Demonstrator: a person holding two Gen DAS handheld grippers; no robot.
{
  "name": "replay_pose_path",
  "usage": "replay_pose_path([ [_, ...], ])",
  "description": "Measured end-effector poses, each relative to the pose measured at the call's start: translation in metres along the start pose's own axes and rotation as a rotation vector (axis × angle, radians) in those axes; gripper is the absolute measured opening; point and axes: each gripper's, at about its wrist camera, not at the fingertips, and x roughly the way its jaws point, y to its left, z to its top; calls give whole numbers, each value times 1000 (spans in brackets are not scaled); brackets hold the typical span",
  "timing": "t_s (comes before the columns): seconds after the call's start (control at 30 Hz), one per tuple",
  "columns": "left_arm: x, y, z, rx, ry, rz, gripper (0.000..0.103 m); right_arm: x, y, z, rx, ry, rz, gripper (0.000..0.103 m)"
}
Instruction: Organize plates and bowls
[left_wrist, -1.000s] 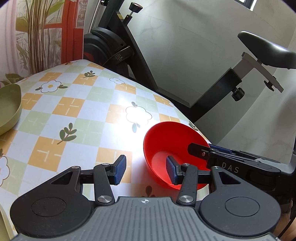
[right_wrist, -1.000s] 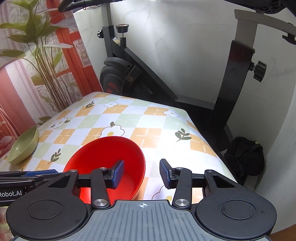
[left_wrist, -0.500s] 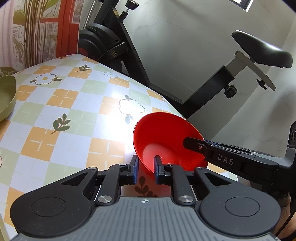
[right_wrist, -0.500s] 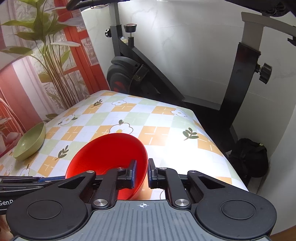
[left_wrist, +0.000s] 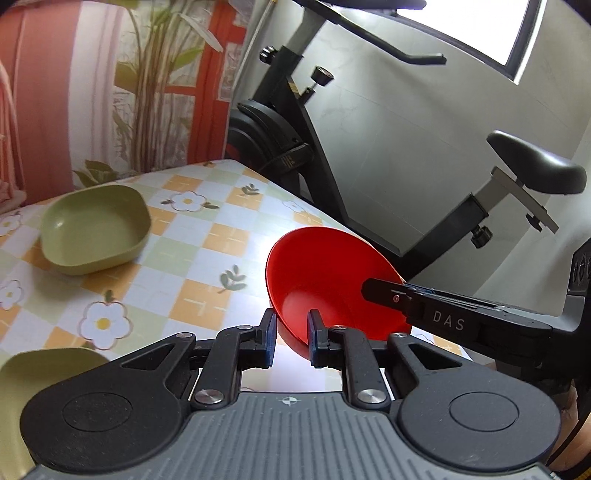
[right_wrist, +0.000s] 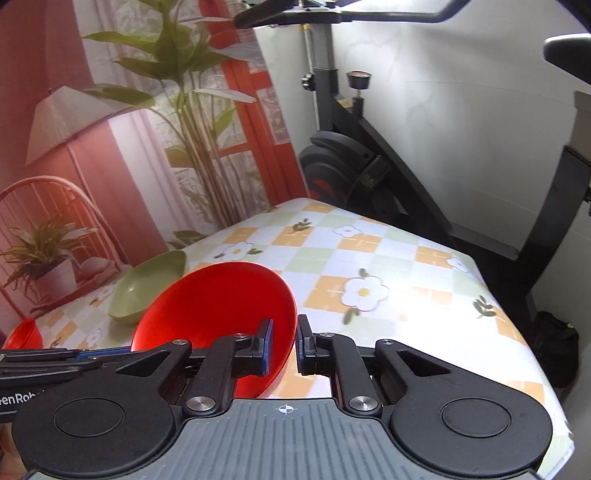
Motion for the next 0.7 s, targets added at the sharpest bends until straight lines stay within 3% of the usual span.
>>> replay_pose_path([
  [0.5, -128, 91, 17, -123, -178, 213, 18, 7, 181, 40, -192, -6, 279, 12],
  [0.7, -173, 129, 5, -172, -213, 279, 18, 10, 250, 32, -273, 15, 369, 13],
])
